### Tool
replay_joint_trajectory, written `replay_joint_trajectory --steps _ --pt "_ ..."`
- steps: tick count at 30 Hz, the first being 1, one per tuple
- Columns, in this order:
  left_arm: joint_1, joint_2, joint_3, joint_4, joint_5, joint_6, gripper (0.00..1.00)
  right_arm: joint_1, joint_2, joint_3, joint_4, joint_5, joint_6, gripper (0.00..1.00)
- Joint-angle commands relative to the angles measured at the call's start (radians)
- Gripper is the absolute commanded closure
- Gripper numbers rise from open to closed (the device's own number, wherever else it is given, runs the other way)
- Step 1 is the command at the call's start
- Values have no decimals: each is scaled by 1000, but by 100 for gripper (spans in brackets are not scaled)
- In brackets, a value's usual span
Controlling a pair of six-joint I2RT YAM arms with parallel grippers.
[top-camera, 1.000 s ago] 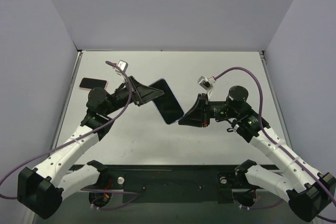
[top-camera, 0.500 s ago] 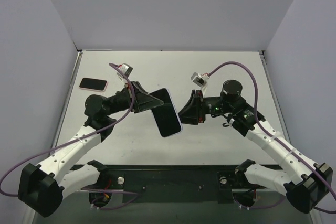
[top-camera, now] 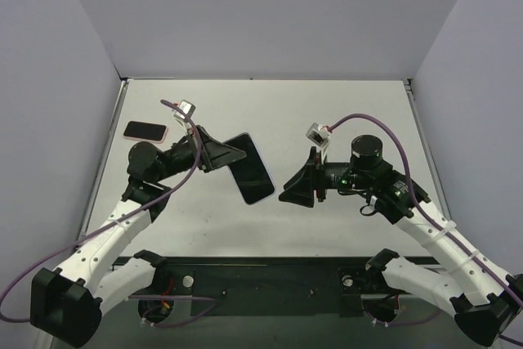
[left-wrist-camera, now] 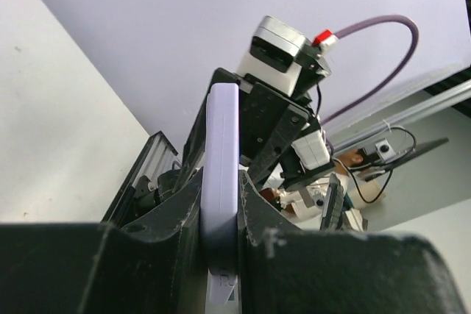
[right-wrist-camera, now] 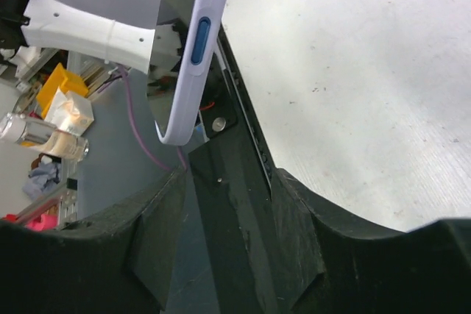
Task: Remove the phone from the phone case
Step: Remove the phone case from the phone.
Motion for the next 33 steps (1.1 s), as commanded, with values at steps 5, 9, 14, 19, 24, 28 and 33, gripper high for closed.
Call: replay_joint_trajectory --steps 5,9,14,19,24,28,33 --pt "25 37 10 136 13 -57 100 -8 -2 30 157 -65 117 55" --pt "24 41 3 139 21 -53 100 -2 43 41 197 -88 148 59" --pt "24 39 -8 149 24 -60 100 42 87 38 281 -137 194 69" --pt "24 39 6 159 44 -69 100 52 101 24 326 -187 203 85" --pt "25 51 10 224 74 -117 100 52 101 0 346 -252 186 78" --pt "25 79 1 333 110 -183 100 53 101 4 318 -286 159 75" --pt "24 85 4 331 119 -184 100 56 106 33 202 -281 74 80"
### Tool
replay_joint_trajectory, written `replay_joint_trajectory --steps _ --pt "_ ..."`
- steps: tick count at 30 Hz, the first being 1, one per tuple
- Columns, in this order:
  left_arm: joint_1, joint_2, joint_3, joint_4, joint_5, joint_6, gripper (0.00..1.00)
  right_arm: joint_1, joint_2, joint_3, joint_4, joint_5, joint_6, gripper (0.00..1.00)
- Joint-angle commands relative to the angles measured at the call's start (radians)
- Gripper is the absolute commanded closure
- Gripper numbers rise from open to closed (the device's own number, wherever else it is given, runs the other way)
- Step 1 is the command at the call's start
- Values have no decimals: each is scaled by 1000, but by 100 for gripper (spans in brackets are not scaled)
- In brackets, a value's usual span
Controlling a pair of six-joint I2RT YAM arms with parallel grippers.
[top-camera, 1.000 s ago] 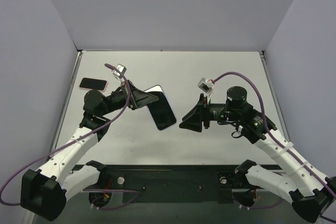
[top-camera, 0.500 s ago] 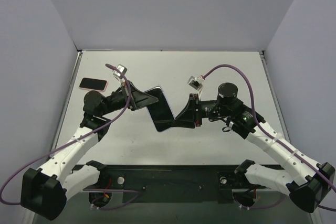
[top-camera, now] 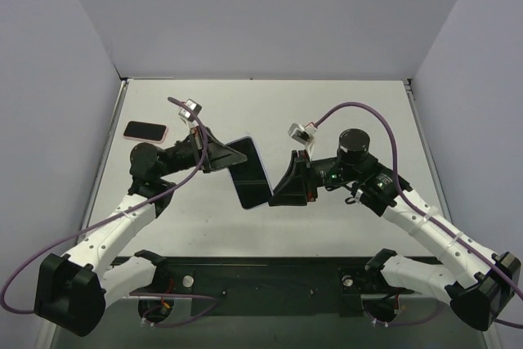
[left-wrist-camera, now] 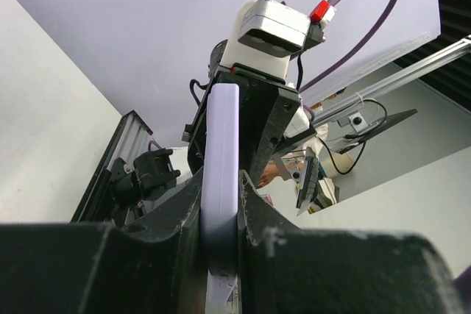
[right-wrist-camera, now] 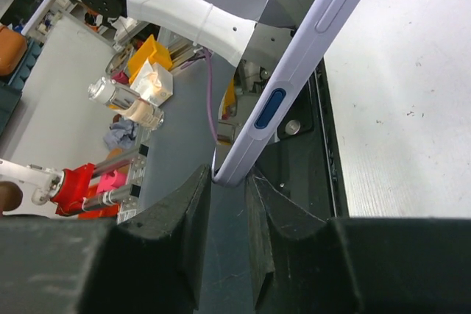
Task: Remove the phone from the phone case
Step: Remove the phone case from the phone.
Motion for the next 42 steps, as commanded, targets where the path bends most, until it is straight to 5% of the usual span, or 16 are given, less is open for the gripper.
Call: replay_joint_trajectory --steps 1,4,9,16,23,27,31,34,39,42 --pt "4 -10 28 120 7 -42 100 11 2 34 -47 -46 -105 82" --pt "3 -8 28 134 13 -53 100 23 8 59 -151 -23 -193 100" --pt "0 -13 29 193 31 -105 100 46 14 87 -222 57 -293 100" --pt "-68 46 81 534 68 -396 100 95 27 93 -250 125 -496 100" --pt "-105 12 109 459 114 -398 100 198 83 260 -482 385 -695 100" --pt "-152 3 103 444 108 -369 100 209 67 225 -315 583 -616 100" --pt "-175 -13 97 382 93 -302 100 198 91 231 -203 802 -421 100" --pt "-175 -33 82 317 50 -249 100 178 111 219 -198 1103 -238 100" --pt "-129 -83 80 -210 -128 49 100 160 80 119 -265 1147 -163 98" --pt "-48 -97 57 -329 -223 108 100 141 15 62 -291 1055 -139 72"
